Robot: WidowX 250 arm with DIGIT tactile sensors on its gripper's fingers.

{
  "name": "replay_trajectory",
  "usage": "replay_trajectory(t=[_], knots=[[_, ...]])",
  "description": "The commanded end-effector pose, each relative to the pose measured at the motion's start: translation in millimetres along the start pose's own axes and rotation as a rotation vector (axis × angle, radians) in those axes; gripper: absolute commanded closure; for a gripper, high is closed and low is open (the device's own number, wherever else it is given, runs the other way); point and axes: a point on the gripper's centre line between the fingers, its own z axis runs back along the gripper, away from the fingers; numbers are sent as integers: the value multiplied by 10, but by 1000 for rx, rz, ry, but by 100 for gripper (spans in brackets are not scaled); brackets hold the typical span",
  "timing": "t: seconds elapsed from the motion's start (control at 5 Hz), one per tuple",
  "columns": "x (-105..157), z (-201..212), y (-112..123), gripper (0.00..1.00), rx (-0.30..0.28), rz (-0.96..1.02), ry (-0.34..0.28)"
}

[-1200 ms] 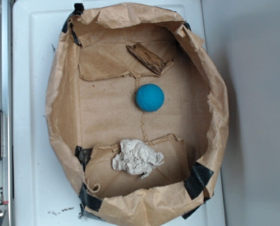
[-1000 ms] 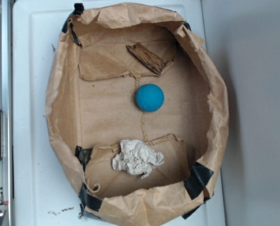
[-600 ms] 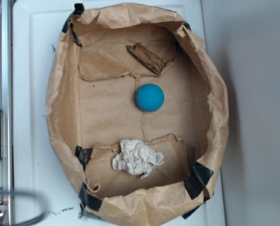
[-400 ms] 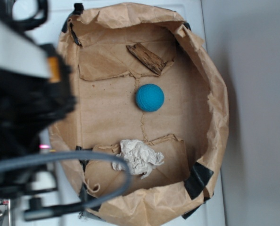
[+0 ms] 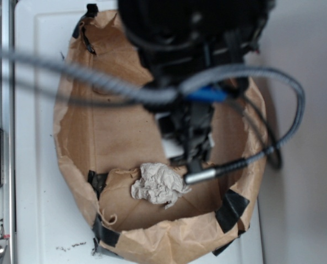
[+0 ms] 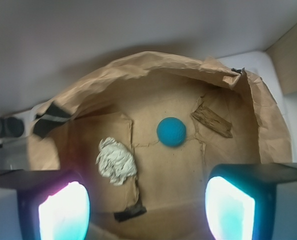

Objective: Grab the white paper.

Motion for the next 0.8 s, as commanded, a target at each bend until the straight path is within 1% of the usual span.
replay_trajectory(t=[0.0,0.2,0.4,0.6], knots=[[64,189,39,0,-5,-1,-72],[-255,-262,223,0,51,6,-54],[-479,-711,308,0,115,-76,11],[-533,-1049,188,0,186,-181,-13]])
